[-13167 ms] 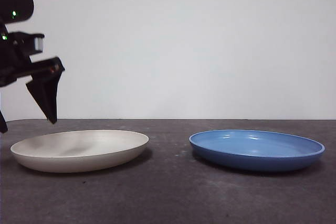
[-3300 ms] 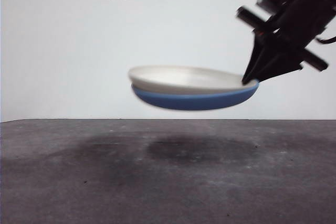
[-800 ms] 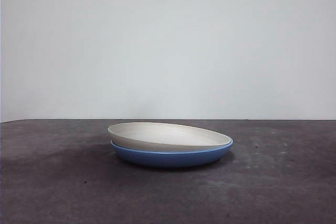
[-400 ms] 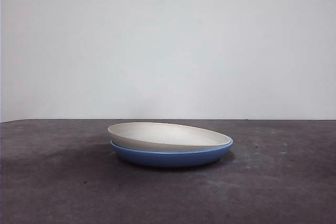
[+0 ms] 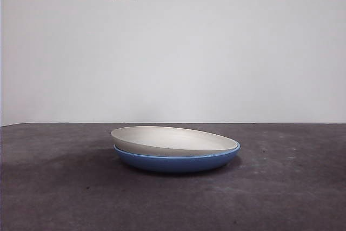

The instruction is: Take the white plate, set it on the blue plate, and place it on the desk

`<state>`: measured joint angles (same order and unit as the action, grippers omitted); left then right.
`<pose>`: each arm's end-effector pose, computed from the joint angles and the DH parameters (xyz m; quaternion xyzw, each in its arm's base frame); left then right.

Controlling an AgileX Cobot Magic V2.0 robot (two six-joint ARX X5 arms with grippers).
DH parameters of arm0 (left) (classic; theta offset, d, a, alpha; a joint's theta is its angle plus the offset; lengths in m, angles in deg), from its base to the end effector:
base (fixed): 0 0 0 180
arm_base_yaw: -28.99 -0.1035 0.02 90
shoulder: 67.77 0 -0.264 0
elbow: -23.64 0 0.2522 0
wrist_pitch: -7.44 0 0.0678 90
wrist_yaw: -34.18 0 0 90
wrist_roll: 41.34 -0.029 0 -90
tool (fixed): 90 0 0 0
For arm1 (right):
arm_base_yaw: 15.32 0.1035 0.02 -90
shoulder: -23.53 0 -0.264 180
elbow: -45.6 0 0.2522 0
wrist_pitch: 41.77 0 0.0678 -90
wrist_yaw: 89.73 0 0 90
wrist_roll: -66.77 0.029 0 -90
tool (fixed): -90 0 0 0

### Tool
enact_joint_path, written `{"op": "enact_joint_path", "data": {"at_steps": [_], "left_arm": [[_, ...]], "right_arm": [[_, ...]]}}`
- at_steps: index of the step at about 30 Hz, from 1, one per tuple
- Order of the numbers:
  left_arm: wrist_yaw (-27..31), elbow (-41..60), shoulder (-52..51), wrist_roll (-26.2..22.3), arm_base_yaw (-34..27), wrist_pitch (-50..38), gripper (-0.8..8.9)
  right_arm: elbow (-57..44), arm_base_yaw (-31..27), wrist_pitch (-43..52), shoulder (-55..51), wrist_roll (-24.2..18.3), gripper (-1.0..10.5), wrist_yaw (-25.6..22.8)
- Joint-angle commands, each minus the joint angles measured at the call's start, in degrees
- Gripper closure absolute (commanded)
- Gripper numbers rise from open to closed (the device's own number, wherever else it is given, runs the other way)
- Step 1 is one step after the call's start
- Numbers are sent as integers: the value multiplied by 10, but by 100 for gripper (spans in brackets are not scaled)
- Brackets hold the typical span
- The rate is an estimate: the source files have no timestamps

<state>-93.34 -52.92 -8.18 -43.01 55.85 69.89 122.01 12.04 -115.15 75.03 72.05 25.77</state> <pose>0.1626 -0.1022 0.3400 -0.0245 0.3777 -0.4969 0.7809 0.1246 0.0785 0.3460 0.0310 0.4287 0.3865 0.8160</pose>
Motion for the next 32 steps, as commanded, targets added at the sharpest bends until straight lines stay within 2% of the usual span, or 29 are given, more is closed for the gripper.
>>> {"op": "enact_joint_path", "data": {"at_steps": [1,28,32], "left_arm": [[-2,-4,3,-7,2,-2,804],[-2,-4,-3,-7,0,-7,803],[9,-4,-33,-50,-28,-38,803]], "right_arm": [[12,4,4,5,-17,937,0],[12,4,13,4,-16,937,0],[12,4,13,4,-16,937,0]]}}
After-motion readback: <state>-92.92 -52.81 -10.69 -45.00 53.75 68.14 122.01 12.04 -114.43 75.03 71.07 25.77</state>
